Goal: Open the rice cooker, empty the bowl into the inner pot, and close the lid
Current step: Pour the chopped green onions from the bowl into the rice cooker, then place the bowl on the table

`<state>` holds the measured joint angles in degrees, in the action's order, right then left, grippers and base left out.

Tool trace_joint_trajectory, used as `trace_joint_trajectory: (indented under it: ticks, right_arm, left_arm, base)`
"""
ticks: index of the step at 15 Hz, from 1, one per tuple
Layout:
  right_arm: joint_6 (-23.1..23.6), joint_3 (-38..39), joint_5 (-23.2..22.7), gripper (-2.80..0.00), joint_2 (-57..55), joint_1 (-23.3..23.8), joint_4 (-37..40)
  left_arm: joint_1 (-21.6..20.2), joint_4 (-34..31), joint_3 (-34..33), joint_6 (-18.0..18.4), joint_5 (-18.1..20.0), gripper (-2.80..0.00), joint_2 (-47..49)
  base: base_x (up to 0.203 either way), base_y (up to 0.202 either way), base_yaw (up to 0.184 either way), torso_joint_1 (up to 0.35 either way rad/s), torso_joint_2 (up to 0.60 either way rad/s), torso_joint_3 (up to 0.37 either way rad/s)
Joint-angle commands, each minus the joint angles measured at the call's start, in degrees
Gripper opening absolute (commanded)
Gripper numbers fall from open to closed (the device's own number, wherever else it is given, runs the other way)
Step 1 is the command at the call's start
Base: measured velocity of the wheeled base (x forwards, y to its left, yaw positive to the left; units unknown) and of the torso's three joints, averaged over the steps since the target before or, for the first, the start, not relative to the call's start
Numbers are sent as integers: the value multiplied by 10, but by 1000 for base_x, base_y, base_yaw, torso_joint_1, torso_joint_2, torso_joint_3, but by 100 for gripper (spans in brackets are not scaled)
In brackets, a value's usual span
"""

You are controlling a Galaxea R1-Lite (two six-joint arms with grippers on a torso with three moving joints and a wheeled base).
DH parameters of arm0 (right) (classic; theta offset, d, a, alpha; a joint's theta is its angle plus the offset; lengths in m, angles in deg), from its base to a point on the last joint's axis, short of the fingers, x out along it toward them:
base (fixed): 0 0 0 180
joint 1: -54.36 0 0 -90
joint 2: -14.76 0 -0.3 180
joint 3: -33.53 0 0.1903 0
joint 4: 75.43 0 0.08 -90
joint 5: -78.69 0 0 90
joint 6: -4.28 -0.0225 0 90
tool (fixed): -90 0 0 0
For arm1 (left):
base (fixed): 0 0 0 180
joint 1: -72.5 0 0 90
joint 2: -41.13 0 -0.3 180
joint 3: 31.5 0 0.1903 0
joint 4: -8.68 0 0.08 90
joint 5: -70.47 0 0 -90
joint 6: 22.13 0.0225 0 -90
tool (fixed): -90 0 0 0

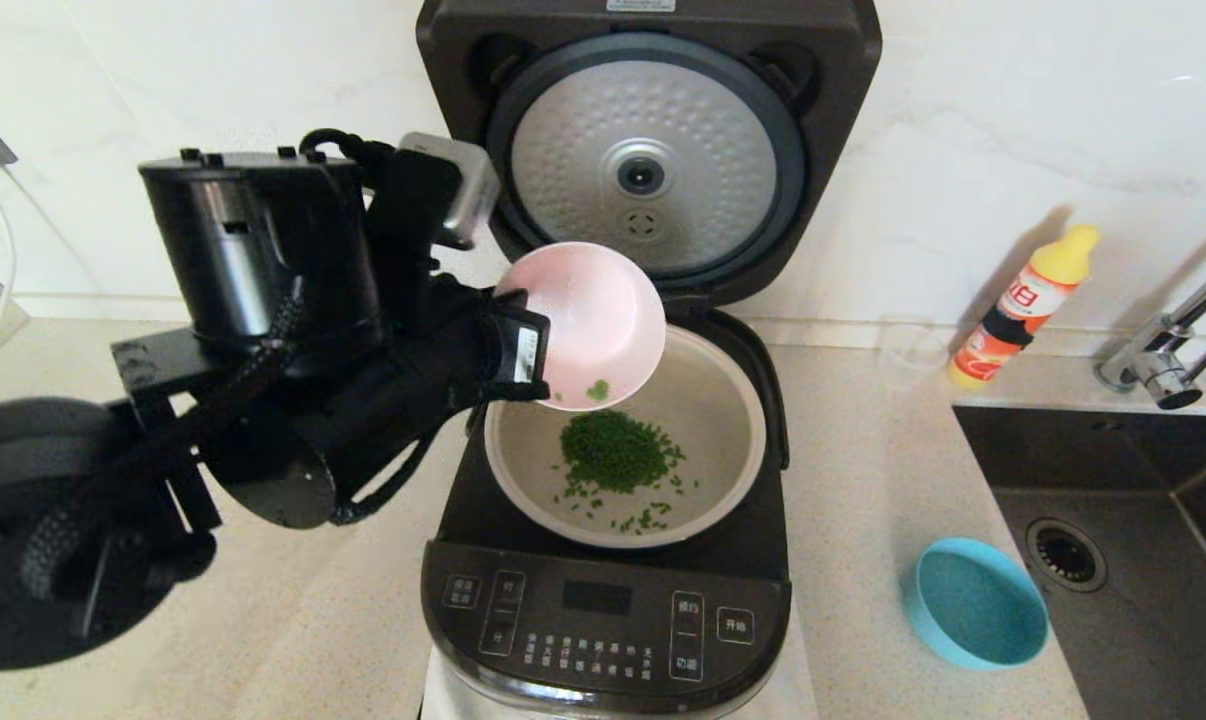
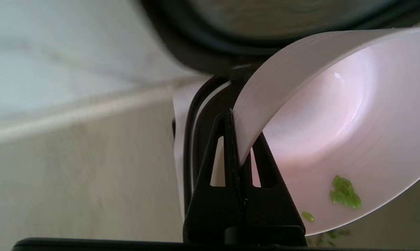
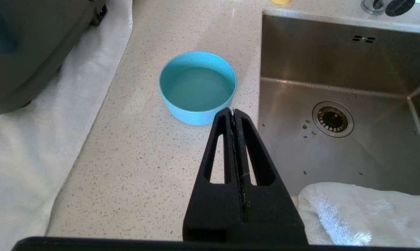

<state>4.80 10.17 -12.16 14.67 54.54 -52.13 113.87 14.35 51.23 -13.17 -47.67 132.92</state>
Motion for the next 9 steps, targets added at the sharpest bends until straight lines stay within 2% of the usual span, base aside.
trace_joint_trajectory:
  ticks: [1,5,7,9]
  right_arm:
    - [0,1,0,-280,0,0,0]
    - [0,1,0,-280,0,0,0]
    - [0,1,0,-280,0,0,0]
    - [0,0,0,-280,0,0,0]
  left_arm:
    - [-28,-114,55,-84,-1,-280,-21]
    - [-74,-326,107,-168,13,-280,-57]
    - [-103,-461,155,-235,64,-280,-90]
    - [-164,-560,199,-307,105,-280,-113]
  base:
    - [0,0,0,0,0,0]
    - [0,0,0,0,0,0]
    - [0,0,0,0,0,0]
    - [0,0,0,0,0,0]
